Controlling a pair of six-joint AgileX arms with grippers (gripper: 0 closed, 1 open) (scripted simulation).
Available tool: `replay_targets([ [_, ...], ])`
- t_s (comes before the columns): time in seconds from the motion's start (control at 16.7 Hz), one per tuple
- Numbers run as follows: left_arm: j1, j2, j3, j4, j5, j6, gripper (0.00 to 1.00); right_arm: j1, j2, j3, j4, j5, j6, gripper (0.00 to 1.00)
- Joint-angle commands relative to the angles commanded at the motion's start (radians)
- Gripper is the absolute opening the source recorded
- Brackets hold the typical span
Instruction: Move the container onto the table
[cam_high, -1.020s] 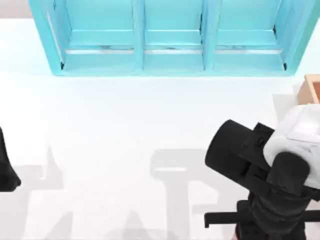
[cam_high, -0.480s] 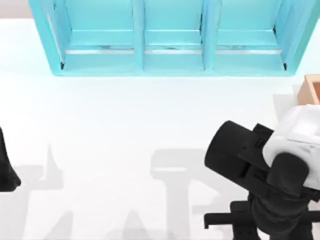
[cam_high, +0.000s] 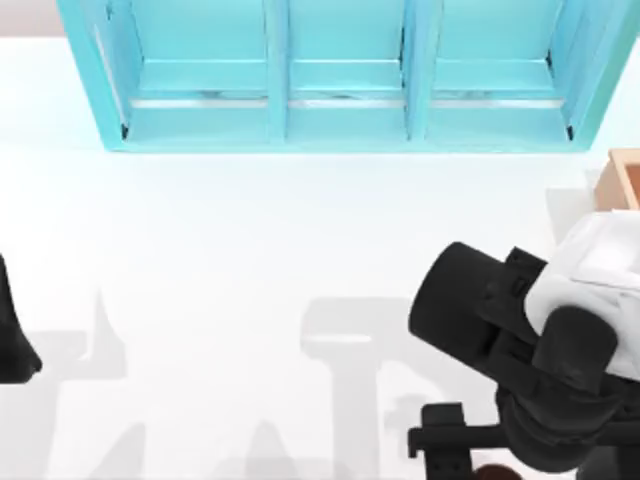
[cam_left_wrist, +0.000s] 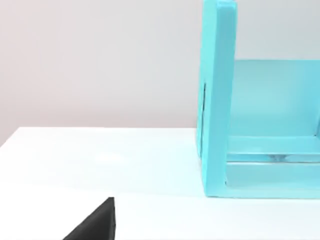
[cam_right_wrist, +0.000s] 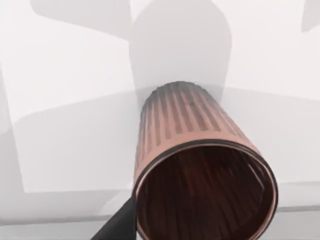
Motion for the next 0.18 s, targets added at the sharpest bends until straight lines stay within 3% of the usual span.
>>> replay_targets([
  [0.18,0.000,0.000,0.000,0.000,0.000,0.000,1.00,0.000,0.000,0.000,0.000,0.000,0.000,1.00],
])
